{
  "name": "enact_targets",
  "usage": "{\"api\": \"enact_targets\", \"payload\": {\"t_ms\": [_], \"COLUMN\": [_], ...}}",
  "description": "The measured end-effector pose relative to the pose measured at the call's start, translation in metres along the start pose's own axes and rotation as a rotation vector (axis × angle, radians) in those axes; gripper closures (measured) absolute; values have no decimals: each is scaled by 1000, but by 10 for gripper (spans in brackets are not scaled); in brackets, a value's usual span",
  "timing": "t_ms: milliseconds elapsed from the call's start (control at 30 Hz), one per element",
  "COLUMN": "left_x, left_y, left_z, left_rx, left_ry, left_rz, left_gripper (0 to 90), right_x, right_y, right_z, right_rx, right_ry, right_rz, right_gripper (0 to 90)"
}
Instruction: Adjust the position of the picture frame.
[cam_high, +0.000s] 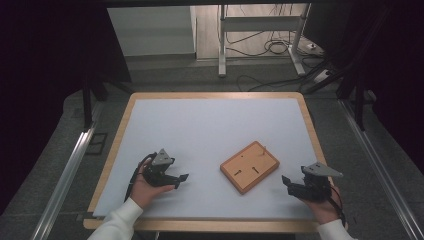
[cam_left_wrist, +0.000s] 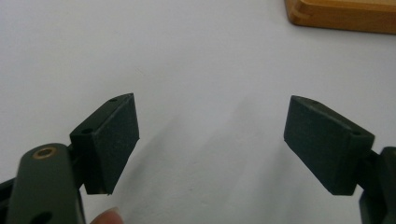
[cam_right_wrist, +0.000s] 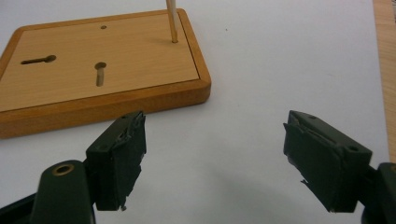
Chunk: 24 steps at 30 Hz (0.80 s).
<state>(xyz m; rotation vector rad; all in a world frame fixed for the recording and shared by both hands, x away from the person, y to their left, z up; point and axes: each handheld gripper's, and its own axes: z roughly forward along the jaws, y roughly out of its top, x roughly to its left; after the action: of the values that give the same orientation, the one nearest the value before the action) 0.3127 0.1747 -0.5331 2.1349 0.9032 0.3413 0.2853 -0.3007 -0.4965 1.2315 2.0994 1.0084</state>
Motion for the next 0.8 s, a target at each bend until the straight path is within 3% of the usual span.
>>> {"api": "enact_targets", "payload": {"t_ms": [267,533,800], "left_x": [1,1,2], "left_y": [0,-1,-1], "left_z": [1,-3,0], "left_rx": [3,-4,5], "left_ry": [9,12,4], "left_rz": [-5,-7,-6], "left_gripper": [177,177,177], "right_x": [1,13,24], "right_y": [9,28,44], "right_z": [10,16,40], "right_rx": [-2,-2,13], "right_ry": [27,34,50], "right_rz": [-3,-36,-66], "right_gripper": [233,238,247]}}
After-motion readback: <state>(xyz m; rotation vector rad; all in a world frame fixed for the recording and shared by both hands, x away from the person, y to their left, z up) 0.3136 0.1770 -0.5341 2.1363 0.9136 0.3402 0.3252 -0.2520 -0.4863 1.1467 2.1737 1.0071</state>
